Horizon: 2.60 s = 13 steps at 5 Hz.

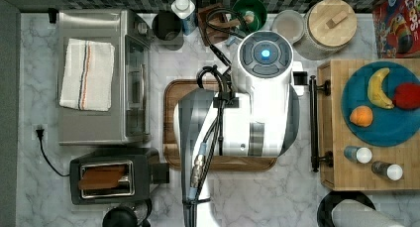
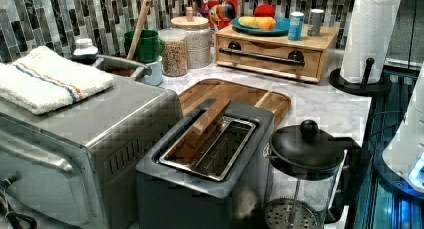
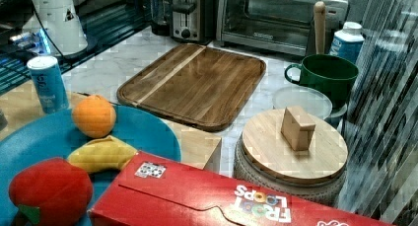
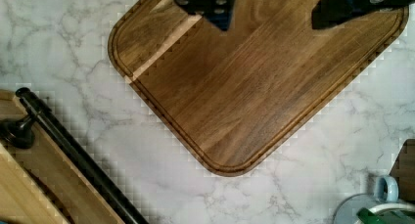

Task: Open the drawer.

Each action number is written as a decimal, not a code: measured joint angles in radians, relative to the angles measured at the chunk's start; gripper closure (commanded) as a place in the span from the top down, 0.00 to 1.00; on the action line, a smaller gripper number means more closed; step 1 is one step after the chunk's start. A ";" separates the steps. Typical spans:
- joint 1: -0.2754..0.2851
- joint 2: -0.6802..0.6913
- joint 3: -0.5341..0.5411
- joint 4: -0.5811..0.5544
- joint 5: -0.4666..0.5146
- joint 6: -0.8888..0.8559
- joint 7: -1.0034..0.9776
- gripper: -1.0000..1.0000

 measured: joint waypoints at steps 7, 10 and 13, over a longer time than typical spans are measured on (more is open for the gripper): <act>-0.049 0.032 -0.017 -0.105 -0.053 0.182 -0.647 1.00; -0.144 0.060 -0.038 -0.202 -0.110 0.309 -0.927 1.00; -0.246 0.151 -0.135 -0.192 -0.148 0.423 -1.024 1.00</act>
